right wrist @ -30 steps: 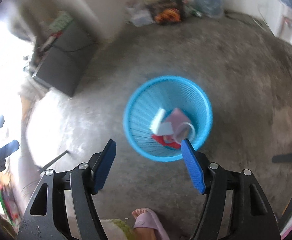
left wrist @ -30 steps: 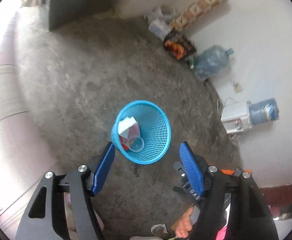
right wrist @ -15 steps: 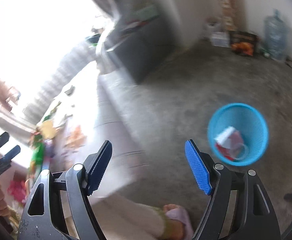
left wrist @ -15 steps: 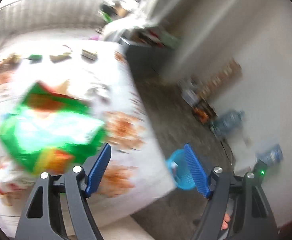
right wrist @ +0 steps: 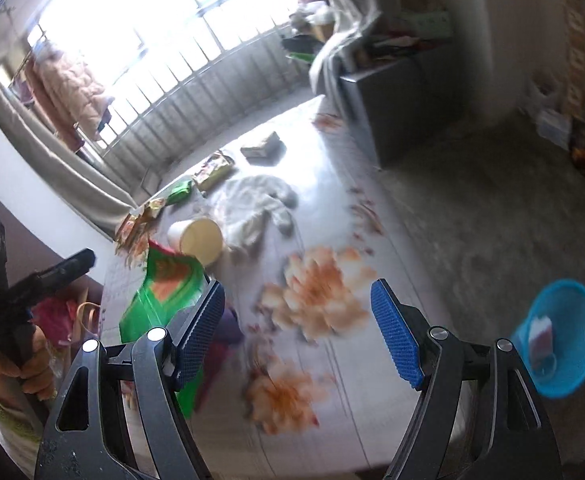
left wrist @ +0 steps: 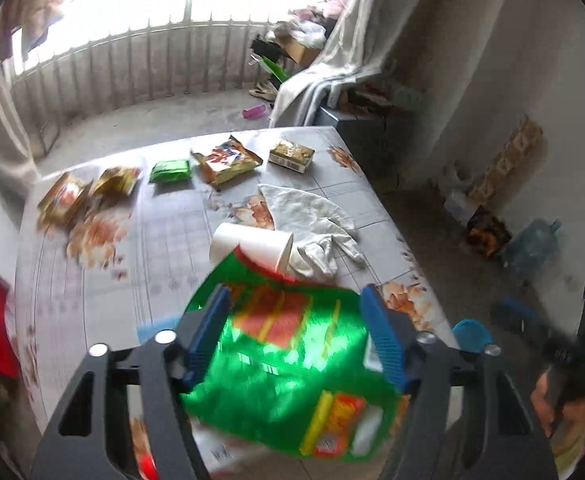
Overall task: Collect trash
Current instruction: 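Move both open grippers back over the table, then grasp the white paper cup rim with the left gripper while the right gripper grasps the white glove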
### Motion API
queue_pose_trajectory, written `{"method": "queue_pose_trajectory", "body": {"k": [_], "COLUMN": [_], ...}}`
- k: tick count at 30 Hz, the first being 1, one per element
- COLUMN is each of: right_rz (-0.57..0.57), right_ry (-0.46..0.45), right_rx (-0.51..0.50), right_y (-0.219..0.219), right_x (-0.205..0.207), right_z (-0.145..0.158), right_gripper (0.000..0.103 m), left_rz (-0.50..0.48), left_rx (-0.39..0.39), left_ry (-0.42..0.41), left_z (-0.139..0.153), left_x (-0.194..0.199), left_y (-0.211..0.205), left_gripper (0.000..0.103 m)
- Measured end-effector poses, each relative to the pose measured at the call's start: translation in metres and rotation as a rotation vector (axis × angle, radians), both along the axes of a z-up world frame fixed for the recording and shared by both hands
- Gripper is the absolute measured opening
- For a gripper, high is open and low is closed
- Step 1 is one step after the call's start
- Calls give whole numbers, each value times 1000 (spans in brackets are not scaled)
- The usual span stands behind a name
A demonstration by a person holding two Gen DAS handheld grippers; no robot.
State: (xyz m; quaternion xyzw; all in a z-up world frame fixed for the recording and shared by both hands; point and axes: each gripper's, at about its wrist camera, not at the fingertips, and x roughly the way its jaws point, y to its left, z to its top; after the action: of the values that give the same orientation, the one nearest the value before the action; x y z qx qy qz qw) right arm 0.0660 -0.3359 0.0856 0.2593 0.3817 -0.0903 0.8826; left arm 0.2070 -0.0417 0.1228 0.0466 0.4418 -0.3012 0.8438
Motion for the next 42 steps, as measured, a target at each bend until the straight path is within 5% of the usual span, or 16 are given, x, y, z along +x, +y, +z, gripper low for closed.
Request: {"method": "queue_pose_trajectory", "body": {"k": [11,17,27,42], "right_rz": [98,159,232,225], "right_ry": [102,167,233,251], "right_rx": [-45,-81,-185,-189], "right_y": [-1,-3,7,12], "right_x": [143,178,218,221], "right_z": [-36,-59,-86,-95], "right_gripper": [63,63,62,4], "left_rz": [-185,-220,-230,-216], "left_rx": [236,375,467,493], "left_ry": [18,10,-55,-150], "left_z": [-49,-79,-90,-82], "left_x": [61,76,88,95], "left_y": [-80,-99,-105,-100], "left_gripper": [45,43,29,12]}}
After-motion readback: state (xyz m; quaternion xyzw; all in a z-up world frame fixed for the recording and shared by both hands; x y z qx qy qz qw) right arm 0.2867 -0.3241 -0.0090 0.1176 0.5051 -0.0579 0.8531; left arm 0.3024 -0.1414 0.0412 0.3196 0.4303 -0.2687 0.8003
